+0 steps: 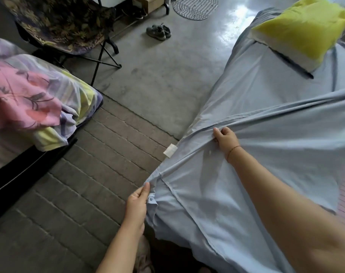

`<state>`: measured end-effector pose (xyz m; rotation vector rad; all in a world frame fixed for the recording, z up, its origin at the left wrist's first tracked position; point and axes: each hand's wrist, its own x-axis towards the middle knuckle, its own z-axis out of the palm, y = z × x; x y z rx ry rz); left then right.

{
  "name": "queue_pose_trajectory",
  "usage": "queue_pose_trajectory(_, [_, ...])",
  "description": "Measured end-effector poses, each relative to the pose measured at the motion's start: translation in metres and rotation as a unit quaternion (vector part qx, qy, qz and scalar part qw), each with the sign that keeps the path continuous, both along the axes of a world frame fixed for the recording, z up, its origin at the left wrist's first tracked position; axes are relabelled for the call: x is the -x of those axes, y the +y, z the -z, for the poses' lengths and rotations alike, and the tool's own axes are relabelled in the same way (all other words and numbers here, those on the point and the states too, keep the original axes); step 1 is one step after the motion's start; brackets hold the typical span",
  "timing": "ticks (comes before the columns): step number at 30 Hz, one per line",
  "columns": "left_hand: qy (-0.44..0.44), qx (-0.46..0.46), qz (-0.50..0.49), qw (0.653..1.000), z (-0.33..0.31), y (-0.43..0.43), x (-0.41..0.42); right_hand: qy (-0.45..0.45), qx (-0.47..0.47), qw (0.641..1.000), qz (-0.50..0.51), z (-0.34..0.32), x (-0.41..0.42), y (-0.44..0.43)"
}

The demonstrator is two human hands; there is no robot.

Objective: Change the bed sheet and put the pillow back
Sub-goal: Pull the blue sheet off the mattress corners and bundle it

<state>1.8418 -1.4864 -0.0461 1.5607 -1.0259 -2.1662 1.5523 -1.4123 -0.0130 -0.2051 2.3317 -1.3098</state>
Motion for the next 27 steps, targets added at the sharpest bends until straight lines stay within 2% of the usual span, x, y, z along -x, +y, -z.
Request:
queue_pose_trajectory(5, [-0.037, -0.042, -0.002, 0.998, 0.048, -0.049, -0.028, -0.008, -0.043, 0.999, -0.010, 0.044, -0.026, -0.051])
queue_pose_trajectory(12, [-0.060, -0.123, -0.010, 0.991, 0.093, -0.056, -0.026, 0.012, -0.110, 0.994, -0.009, 0.064, -0.034, -0.059])
queue_pose_trajectory(19, [-0.090, -0.127, 0.005, 0.988, 0.106, -0.058, -0.017, -0.017, -0.044, 0.999, -0.023, 0.064, -0.033, -0.049])
queue_pose_trajectory(23, [-0.115, -0.116, 0.017, 0.986, 0.108, -0.056, -0.015, -0.109, 0.043, 0.993, 0.018, 0.056, -0.039, -0.047])
queue_pose_trajectory(27, [-0.167, -0.041, 0.048, 0.984, 0.108, -0.063, -0.016, -0.171, 0.101, 0.979, 0.050, 0.046, -0.048, -0.043])
